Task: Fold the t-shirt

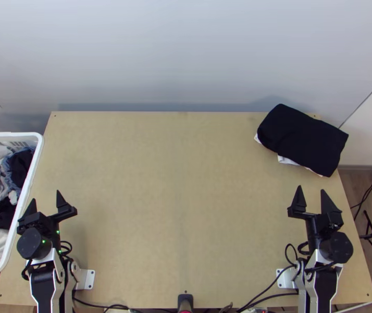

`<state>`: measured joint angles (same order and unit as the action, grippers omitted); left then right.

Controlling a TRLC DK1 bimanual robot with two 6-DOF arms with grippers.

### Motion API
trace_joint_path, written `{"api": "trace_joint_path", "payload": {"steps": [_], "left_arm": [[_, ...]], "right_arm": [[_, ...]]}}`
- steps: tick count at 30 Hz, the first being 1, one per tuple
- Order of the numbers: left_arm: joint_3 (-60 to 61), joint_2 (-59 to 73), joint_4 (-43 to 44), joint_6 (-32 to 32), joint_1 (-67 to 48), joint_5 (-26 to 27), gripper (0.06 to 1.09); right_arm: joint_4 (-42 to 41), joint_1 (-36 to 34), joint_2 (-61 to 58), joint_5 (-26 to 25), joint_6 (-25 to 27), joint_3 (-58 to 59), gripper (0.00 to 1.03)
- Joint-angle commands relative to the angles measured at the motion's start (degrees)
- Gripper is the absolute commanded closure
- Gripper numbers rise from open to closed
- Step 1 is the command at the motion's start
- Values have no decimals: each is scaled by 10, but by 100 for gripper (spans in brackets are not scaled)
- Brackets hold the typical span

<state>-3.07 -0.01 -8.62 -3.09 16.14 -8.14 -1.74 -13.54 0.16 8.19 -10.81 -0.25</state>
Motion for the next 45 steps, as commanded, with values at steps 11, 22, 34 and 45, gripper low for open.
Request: {"api": "trace_joint_path", "payload": {"steps": [11, 22, 34, 45], "left_arm": [[0, 0, 0, 0, 0, 0, 10], [0, 0, 0, 0, 0, 0, 10], [-16, -2, 141, 33, 2, 12, 11], [-352, 201, 56, 38, -7, 13, 11]], "right_arm": [[0, 0, 0, 0, 0, 0, 4], [0, 0, 0, 0, 0, 0, 4], [0, 0, 0, 0, 0, 0, 4], [0, 0, -1, 0, 0, 0, 4]]}}
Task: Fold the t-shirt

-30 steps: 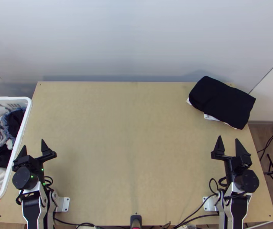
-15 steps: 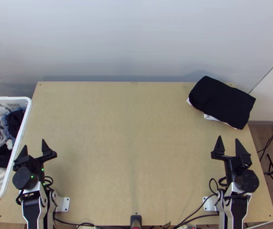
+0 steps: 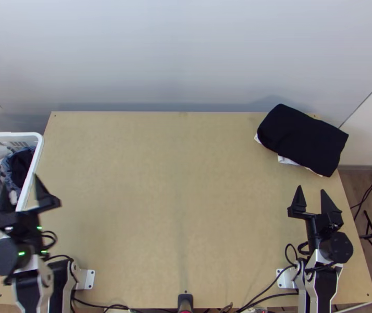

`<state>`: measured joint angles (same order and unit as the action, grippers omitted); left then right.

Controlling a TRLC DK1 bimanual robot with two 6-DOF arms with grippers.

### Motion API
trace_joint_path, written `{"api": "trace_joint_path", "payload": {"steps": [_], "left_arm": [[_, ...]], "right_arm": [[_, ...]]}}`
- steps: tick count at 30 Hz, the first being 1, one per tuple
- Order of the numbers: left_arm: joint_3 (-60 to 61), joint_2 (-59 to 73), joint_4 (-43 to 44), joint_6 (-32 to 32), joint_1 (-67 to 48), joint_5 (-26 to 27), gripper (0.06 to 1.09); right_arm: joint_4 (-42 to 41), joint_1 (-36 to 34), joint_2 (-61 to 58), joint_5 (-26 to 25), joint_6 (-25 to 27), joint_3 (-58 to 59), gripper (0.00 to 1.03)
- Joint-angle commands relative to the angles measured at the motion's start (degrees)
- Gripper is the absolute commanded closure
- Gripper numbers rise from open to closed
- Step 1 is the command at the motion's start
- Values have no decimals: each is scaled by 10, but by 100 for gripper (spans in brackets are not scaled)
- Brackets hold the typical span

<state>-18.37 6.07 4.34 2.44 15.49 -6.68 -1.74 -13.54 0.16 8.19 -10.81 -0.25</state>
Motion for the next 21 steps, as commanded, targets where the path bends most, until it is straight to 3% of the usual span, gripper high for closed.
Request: {"api": "trace_joint_path", "payload": {"steps": [1, 8, 13, 21], "left_arm": [[-246, 178, -111, -30, 3, -3, 11], [-536, 450, -427, -89, 68, 3, 10], [-646, 597, -533, -93, 173, 70, 10], [-773, 830, -638, -87, 256, 74, 10]], "right_arm": [[0, 0, 0, 0, 0, 0, 4], [0, 0, -1, 0, 0, 0, 4], [0, 0, -1, 0, 0, 0, 4], [0, 0, 0, 0, 0, 0, 4]]}}
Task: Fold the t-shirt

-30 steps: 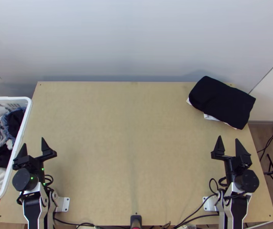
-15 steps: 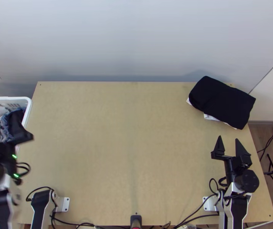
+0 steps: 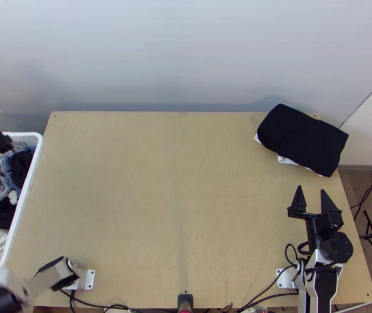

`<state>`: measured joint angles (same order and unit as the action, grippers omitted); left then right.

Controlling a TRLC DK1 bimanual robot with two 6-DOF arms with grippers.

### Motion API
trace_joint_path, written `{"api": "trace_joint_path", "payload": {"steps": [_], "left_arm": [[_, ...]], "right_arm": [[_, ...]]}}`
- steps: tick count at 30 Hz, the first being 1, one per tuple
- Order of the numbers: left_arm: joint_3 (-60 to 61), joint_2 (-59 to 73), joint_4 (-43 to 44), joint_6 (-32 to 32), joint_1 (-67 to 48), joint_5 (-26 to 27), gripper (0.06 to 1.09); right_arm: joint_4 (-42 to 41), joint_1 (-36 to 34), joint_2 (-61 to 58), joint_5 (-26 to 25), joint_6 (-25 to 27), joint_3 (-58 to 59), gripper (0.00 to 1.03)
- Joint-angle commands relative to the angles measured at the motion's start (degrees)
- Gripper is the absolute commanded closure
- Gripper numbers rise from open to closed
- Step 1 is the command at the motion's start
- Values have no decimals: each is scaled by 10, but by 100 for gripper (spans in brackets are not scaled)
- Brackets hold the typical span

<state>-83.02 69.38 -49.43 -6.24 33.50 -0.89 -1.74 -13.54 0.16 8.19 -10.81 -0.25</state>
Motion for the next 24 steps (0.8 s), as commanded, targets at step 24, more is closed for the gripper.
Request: {"api": "trace_joint_path", "payload": {"steps": [24], "left_arm": [[-198, 559, 67, 67, 94, 130, 20]], "right_arm": [[0, 0, -1, 0, 0, 0, 4]]}}
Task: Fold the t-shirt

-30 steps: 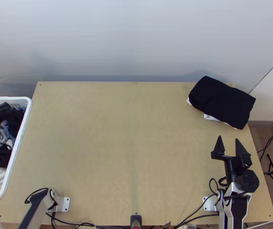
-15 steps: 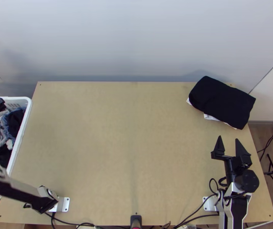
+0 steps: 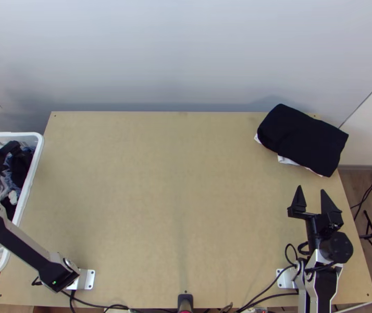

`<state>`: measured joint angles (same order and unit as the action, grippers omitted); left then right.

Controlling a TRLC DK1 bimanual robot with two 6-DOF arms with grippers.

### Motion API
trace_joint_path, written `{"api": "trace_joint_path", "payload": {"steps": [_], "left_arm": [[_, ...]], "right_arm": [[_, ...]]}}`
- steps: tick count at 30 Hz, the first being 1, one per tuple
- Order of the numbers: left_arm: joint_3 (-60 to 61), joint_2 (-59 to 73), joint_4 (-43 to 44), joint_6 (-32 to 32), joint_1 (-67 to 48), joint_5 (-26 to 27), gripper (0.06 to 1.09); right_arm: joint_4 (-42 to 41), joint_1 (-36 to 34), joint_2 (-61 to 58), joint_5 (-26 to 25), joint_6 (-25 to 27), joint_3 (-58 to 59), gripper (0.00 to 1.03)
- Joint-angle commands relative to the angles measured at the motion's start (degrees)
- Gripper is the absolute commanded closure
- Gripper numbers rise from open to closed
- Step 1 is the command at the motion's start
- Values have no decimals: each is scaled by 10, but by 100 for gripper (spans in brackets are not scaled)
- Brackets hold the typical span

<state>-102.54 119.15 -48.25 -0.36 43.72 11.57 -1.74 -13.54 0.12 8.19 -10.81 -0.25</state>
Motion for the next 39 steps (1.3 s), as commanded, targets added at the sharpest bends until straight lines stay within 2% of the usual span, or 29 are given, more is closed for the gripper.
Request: {"api": "trace_joint_path", "payload": {"steps": [1, 2, 3, 7, 10, 16, 21, 28, 34, 39], "left_arm": [[0, 65, 61, 6, -10, 6, 42], [5, 65, 76, 3, -14, 6, 78], [11, 69, 105, -8, -14, 4, 107], [9, 35, 120, -27, -6, 4, 105], [6, -35, 145, -38, -3, 19, 105], [-78, -176, 136, -79, -7, 20, 105], [-101, -292, 149, -108, -27, 33, 105], [-88, -418, 156, -104, -115, 34, 105], [23, -489, 144, -90, -229, 28, 105], [99, -563, 98, -91, -363, 28, 105]], "right_arm": [[0, 0, 0, 0, 0, 0, 4], [0, 0, 1, 0, 0, 0, 4], [0, 0, 1, 0, 0, 0, 4], [0, 0, 1, 0, 0, 0, 4], [0, 0, 1, 0, 0, 0, 4], [0, 0, 1, 0, 0, 0, 4], [0, 0, 1, 0, 0, 0, 4], [0, 0, 0, 0, 0, 0, 4], [0, 0, 1, 0, 0, 0, 4], [0, 0, 0, 0, 0, 0, 4]]}}
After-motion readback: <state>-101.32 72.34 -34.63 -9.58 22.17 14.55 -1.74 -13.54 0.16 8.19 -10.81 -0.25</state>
